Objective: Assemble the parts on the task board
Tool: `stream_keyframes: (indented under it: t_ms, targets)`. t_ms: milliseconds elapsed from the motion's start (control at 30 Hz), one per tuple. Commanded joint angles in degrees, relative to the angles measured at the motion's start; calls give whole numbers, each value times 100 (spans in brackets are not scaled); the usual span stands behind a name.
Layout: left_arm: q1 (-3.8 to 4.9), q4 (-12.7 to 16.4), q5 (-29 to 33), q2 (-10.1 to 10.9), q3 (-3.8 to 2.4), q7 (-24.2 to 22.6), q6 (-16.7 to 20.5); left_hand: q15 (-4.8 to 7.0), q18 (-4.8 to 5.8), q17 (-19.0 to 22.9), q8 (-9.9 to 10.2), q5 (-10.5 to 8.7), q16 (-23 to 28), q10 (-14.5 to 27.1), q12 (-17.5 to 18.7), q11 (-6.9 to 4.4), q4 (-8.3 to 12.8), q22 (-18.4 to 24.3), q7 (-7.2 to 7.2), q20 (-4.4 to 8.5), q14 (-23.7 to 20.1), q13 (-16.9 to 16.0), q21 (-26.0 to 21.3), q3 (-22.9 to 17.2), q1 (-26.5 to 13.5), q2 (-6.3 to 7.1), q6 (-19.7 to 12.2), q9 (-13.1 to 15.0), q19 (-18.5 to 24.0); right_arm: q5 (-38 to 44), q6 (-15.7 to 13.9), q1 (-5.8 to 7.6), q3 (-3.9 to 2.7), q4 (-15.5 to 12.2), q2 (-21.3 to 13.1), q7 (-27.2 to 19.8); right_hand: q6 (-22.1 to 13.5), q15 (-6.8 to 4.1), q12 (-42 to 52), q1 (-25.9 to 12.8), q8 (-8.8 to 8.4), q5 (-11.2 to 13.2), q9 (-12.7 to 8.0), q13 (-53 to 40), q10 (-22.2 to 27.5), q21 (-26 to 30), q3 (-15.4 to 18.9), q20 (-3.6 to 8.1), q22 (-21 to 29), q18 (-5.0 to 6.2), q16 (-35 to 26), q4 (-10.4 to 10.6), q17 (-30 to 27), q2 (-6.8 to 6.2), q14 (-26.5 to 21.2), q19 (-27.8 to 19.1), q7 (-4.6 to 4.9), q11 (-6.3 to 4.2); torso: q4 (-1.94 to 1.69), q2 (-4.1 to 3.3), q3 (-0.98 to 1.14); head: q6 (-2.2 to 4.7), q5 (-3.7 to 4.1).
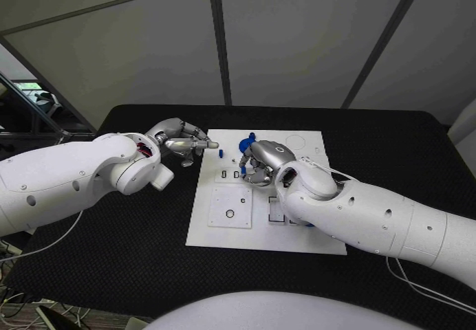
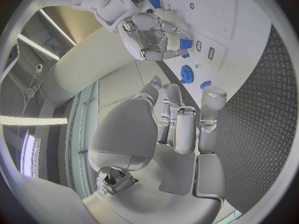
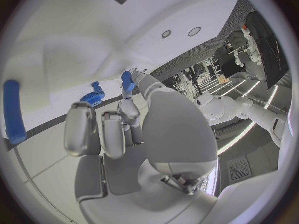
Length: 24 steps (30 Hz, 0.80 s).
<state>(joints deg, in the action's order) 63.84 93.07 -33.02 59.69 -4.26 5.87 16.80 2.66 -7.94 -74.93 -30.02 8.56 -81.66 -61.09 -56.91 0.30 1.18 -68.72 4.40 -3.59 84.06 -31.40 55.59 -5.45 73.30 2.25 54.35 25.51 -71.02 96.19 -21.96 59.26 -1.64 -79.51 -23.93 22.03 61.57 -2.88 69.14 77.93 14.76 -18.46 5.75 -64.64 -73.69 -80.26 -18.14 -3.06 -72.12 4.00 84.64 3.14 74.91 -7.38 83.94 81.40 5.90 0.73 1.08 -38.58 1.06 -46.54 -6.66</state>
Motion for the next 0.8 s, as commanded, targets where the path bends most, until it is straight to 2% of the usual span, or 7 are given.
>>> stream_keyframes:
  t_ms: [33, 433, 800]
  targets:
    - [10, 9, 44, -12, -4, -95, -30, 24, 42, 7, -29, 32, 35, 38, 34, 5, -29, 6, 3, 8, 28, 5, -21, -5, 51, -18, -45, -6, 37, 62, 130, 12, -3, 2, 9, 79, 41, -29, -40, -19, 7, -3, 168, 7, 24, -1, -2, 4, 12, -28, 10, -6, 768, 3, 433, -7, -41, 9, -9, -1, -3, -5, -8]
    - [10, -9, 44, -32, -4, -95, -62, 21, 41, 13, -31, 32, 39, 55, 49, 9, -34, 12, 6, 6, 24, 30, -31, -1, 49, -19, -53, -8, 44, 93, 222, 13, -2, 15, 15, 120, -24, -11, -91, -50, -18, 3, 164, 53, 76, 24, 10, -9, 48, -22, -1, 3, 756, -32, 429, -29, -14, 32, 5, -2, 1, -20, -13]
    - [10, -23, 45, -46, -4, -102, -91, 17, 36, 29, -32, 30, 49, 72, 60, 13, -38, 27, 12, 3, 16, 45, -57, 8, 49, -13, -67, -10, 62, 95, 275, 13, -2, 35, 26, 92, -115, 14, -156, -78, -64, 20, 151, 116, 140, 67, 18, -30, 112, -9, -40, 12, 708, -68, 415, -66, 23, 63, -6, -6, 1, -36, -4]
